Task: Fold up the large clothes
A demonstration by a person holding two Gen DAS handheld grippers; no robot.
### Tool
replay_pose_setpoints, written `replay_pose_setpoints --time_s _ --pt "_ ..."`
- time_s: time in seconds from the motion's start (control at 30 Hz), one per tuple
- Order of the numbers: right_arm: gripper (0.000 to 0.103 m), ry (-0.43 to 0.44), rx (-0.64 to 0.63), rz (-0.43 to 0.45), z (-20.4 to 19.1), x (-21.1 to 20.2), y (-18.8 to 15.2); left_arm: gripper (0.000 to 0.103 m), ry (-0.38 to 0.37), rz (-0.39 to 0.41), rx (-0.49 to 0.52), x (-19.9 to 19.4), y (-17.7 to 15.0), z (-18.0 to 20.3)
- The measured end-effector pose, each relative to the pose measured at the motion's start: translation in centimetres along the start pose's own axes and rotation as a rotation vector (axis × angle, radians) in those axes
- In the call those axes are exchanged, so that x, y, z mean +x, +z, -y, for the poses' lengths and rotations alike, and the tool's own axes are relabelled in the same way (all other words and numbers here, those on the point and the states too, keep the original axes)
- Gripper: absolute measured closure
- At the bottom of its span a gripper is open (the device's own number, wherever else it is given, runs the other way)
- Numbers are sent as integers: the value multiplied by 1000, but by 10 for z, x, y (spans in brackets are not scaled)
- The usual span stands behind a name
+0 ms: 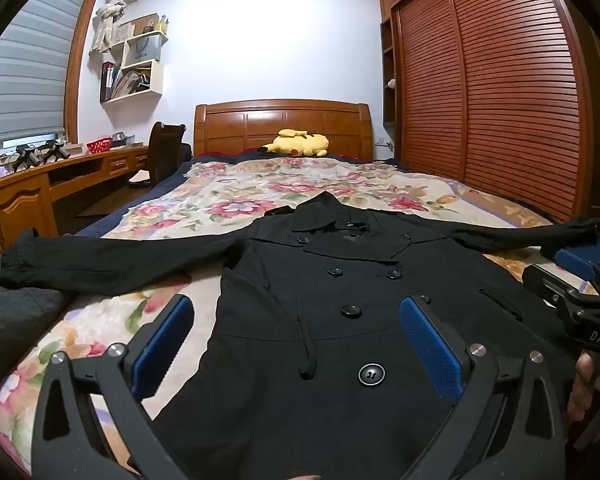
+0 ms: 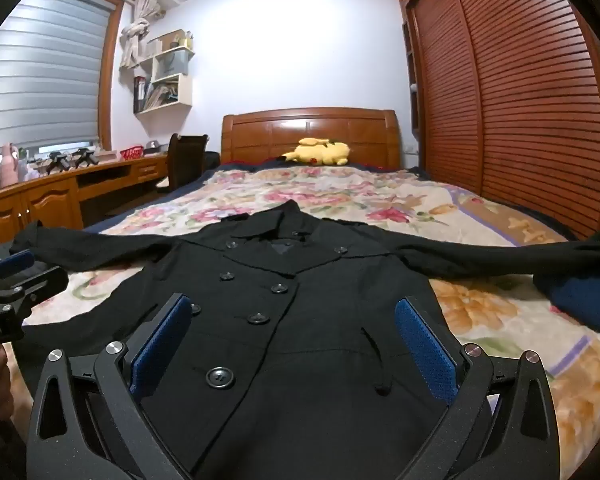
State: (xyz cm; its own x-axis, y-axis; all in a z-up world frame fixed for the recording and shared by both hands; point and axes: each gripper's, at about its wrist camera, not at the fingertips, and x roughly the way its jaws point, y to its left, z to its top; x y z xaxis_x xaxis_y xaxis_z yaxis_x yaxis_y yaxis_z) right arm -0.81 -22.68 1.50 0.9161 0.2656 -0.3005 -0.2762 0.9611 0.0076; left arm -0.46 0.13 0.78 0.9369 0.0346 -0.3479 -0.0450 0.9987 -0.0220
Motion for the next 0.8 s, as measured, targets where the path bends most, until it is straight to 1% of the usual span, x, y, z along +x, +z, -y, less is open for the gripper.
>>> replay_pose_setpoints --time_s 0.8 --pt "0 1 3 8 1 0 0 0 1 5 -1 -2 -1 -3"
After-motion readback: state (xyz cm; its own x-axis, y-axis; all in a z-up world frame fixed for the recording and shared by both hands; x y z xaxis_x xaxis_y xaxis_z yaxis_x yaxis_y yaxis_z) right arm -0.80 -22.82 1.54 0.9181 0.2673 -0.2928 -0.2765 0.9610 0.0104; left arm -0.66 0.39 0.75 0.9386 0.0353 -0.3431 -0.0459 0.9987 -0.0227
